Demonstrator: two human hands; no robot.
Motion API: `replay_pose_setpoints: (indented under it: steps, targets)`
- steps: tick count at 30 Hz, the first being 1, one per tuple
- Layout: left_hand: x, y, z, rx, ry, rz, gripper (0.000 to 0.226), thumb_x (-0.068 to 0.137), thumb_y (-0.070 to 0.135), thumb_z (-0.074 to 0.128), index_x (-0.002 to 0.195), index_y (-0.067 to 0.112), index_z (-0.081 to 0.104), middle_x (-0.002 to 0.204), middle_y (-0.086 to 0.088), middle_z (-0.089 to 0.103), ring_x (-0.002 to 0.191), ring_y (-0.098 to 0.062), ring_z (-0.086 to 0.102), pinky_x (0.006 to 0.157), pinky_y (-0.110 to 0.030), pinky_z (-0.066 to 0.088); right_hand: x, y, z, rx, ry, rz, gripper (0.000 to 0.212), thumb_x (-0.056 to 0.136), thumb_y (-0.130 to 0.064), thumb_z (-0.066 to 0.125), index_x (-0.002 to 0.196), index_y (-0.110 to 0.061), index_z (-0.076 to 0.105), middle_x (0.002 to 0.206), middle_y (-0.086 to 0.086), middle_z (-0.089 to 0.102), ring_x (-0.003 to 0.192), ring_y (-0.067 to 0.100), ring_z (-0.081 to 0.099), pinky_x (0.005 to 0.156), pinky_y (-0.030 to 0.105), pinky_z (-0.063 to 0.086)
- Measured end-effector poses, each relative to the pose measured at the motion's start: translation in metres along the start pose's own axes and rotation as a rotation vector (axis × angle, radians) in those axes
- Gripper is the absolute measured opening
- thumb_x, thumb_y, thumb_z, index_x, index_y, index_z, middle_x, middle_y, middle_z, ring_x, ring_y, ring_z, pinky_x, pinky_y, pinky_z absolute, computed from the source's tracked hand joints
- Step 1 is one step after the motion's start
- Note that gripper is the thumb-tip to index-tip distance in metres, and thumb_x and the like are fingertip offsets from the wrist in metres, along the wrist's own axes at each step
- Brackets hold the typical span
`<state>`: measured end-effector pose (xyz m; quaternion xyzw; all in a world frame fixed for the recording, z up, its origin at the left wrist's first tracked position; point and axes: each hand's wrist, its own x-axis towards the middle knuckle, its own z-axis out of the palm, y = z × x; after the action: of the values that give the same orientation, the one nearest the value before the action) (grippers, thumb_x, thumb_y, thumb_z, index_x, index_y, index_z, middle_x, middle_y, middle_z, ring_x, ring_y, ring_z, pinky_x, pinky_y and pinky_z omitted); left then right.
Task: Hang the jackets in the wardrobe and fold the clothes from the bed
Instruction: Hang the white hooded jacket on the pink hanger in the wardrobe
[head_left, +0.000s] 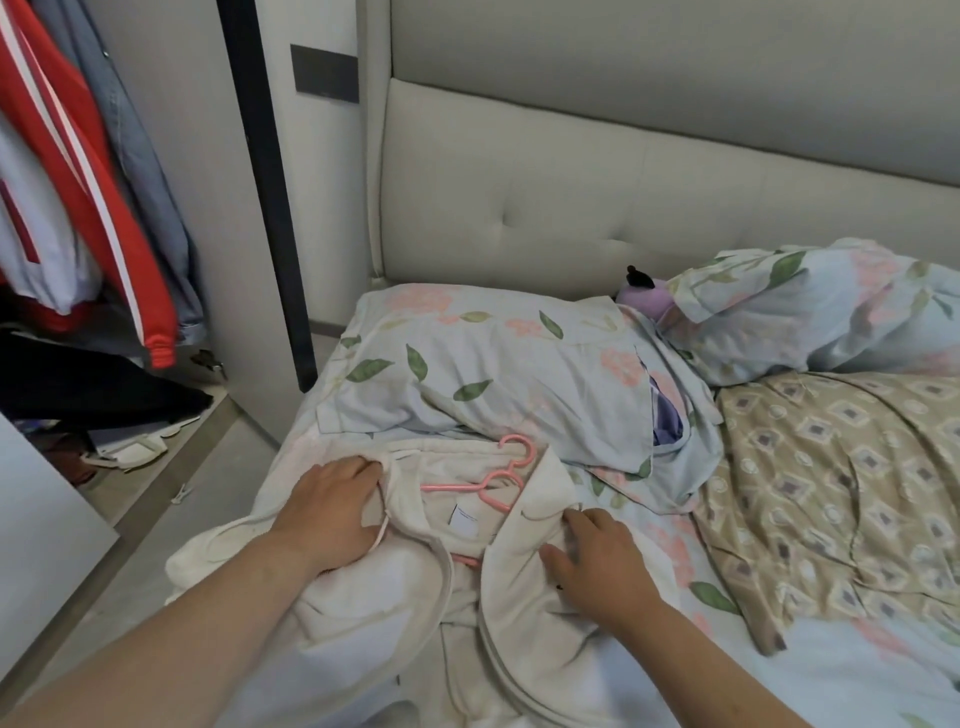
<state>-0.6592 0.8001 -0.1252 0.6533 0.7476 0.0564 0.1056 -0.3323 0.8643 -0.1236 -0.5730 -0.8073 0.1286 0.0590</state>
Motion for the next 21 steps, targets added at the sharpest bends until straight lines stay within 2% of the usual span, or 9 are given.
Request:
replay_pose_setpoints:
  steps: [2, 4, 7, 9, 11, 14, 17, 20, 21]
  targets:
    - [0.008, 0.006, -0.004, -0.034, -0.137, -0.035, 0.067, 0.081, 0.062, 0.047, 0.139, 0.029, 0.043, 0.141, 0.007, 0.044, 0.133, -0.02, 0.041, 0.105, -0.035, 0.034, 0.007, -0.002, -0.002, -0.039, -0.023, -0.009, 0.05, 0.096, -0.055, 0.042, 0.129, -0.019, 0.053, 0.117, 0.003, 0.057, 0.108, 0.026, 0.053, 0.089, 0.033, 0.041]
    - [0.014, 0.013, -0.007, -0.114, -0.175, -0.076, 0.066, 0.078, 0.067, 0.041, 0.134, 0.033, 0.044, 0.131, 0.006, 0.05, 0.128, -0.022, 0.048, 0.096, -0.036, 0.04, 0.01, -0.005, -0.005, -0.114, -0.127, -0.036, 0.046, 0.098, -0.055, 0.035, 0.119, -0.019, 0.055, 0.104, 0.005, 0.057, 0.101, 0.027, 0.057, 0.075, 0.032, 0.04]
    - [0.014, 0.026, 0.003, -0.11, -0.253, -0.149, 0.088, 0.077, 0.072, 0.05, 0.15, 0.03, 0.024, 0.149, 0.003, 0.033, 0.136, -0.024, 0.036, 0.106, -0.043, 0.036, 0.002, -0.007, 0.001, -0.196, -0.161, -0.02, 0.045, 0.094, -0.055, 0.039, 0.118, -0.02, 0.055, 0.112, 0.008, 0.055, 0.103, 0.028, 0.053, 0.08, 0.032, 0.04]
    - [0.01, 0.032, 0.01, -0.151, -0.184, -0.254, 0.098, 0.064, 0.08, 0.056, 0.143, 0.027, 0.032, 0.145, 0.005, 0.037, 0.133, -0.023, 0.038, 0.104, -0.046, 0.035, -0.008, -0.007, 0.008, -0.161, -0.123, 0.017, 0.045, 0.091, -0.054, 0.042, 0.12, -0.02, 0.052, 0.118, 0.006, 0.054, 0.104, 0.027, 0.05, 0.085, 0.033, 0.041]
    - [0.007, 0.036, 0.007, -0.145, -0.133, -0.33, 0.098, 0.049, 0.089, 0.054, 0.125, 0.027, 0.046, 0.133, 0.008, 0.05, 0.125, -0.02, 0.046, 0.096, -0.043, 0.038, -0.014, -0.008, 0.01, -0.007, -0.118, 0.088, 0.044, 0.089, -0.054, 0.045, 0.118, -0.021, 0.048, 0.112, 0.002, 0.059, 0.1, 0.025, 0.054, 0.084, 0.034, 0.045]
    - [0.004, 0.037, 0.001, 0.001, -0.225, -0.271, 0.1, 0.048, 0.095, 0.042, 0.125, 0.032, 0.051, 0.134, 0.01, 0.054, 0.127, -0.019, 0.047, 0.098, -0.041, 0.037, -0.017, -0.008, 0.007, 0.125, -0.136, 0.155, 0.045, 0.087, -0.055, 0.049, 0.118, -0.022, 0.047, 0.103, -0.002, 0.064, 0.095, 0.022, 0.06, 0.079, 0.034, 0.048]
    - [-0.001, 0.035, -0.005, -0.168, -0.246, -0.147, 0.071, 0.061, 0.085, 0.043, 0.115, 0.041, 0.059, 0.124, 0.016, 0.061, 0.114, -0.013, 0.056, 0.096, -0.034, 0.045, -0.021, -0.006, 0.002, 0.219, -0.105, 0.16, 0.035, 0.089, -0.05, 0.054, 0.115, -0.026, 0.052, 0.097, -0.008, 0.064, 0.091, 0.017, 0.061, 0.076, 0.032, 0.047]
    - [-0.003, 0.032, -0.024, -0.359, -0.031, -0.075, 0.031, 0.075, 0.064, 0.058, 0.087, 0.037, 0.065, 0.09, 0.02, 0.065, 0.089, -0.007, 0.061, 0.076, -0.026, 0.049, -0.019, -0.007, -0.01, 0.357, 0.054, 0.12, 0.012, 0.091, -0.038, 0.06, 0.091, -0.026, 0.06, 0.078, -0.011, 0.062, 0.077, 0.014, 0.059, 0.069, 0.031, 0.047]
    - [-0.001, 0.032, -0.033, -0.391, 0.03, -0.051, 0.023, 0.079, 0.058, 0.061, 0.082, 0.035, 0.065, 0.084, 0.021, 0.063, 0.085, -0.006, 0.06, 0.07, -0.023, 0.046, -0.014, -0.007, -0.016, 0.392, 0.124, 0.096, 0.014, 0.091, -0.034, 0.062, 0.082, -0.024, 0.061, 0.07, -0.009, 0.061, 0.07, 0.016, 0.058, 0.065, 0.032, 0.047]
